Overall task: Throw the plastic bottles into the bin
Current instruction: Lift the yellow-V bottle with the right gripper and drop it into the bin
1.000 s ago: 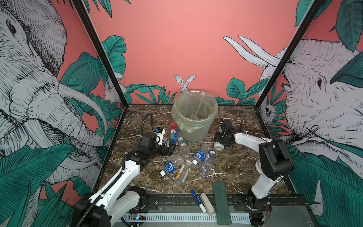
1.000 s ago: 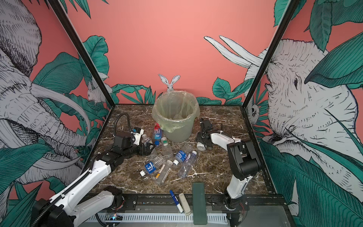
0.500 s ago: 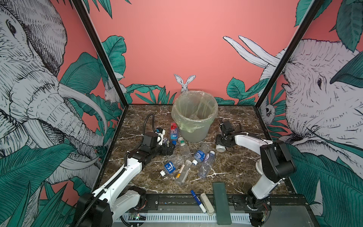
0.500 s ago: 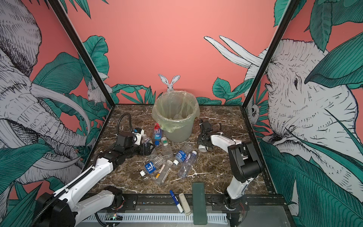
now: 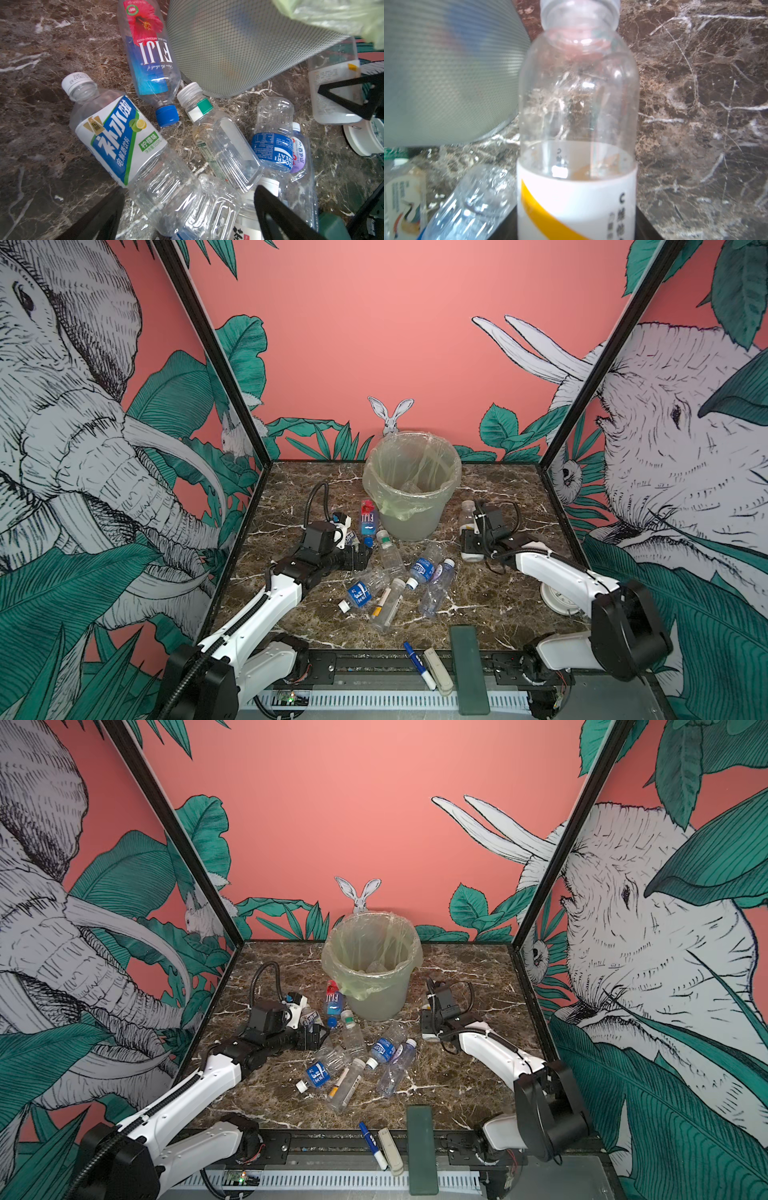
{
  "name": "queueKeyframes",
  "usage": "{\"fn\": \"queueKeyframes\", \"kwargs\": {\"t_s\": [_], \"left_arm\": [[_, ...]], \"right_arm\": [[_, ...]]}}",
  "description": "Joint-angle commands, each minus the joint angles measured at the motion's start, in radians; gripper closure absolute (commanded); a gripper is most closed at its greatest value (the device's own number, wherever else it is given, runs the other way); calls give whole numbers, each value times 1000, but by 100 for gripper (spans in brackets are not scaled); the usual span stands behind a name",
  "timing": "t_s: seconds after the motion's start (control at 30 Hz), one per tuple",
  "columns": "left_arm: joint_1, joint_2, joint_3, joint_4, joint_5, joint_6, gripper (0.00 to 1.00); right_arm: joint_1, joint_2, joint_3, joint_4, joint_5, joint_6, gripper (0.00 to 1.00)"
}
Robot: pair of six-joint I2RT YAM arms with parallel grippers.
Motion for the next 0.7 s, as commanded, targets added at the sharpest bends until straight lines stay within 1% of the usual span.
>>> {"fn": "queueKeyframes", "kwargs": {"t_s": [0.0, 0.17, 0.27, 0.5, 0.67], "left_arm": [[-9, 1, -8, 23, 7, -6, 2], [-22, 6, -4, 25, 6, -4, 2], [-25, 7, -2, 27, 4, -5, 2], [-36, 10, 7, 22, -2, -8, 2], [-40, 10, 14, 17, -5, -5, 2]], "right_arm": [[27, -81, -47, 94, 18, -47, 48], [74, -214, -119, 154, 45, -75, 48], [100, -291, -139, 161, 72, -89, 48], [153, -412, -122, 119, 130, -117, 48], [172, -477, -92, 94, 129, -115, 48]]}}
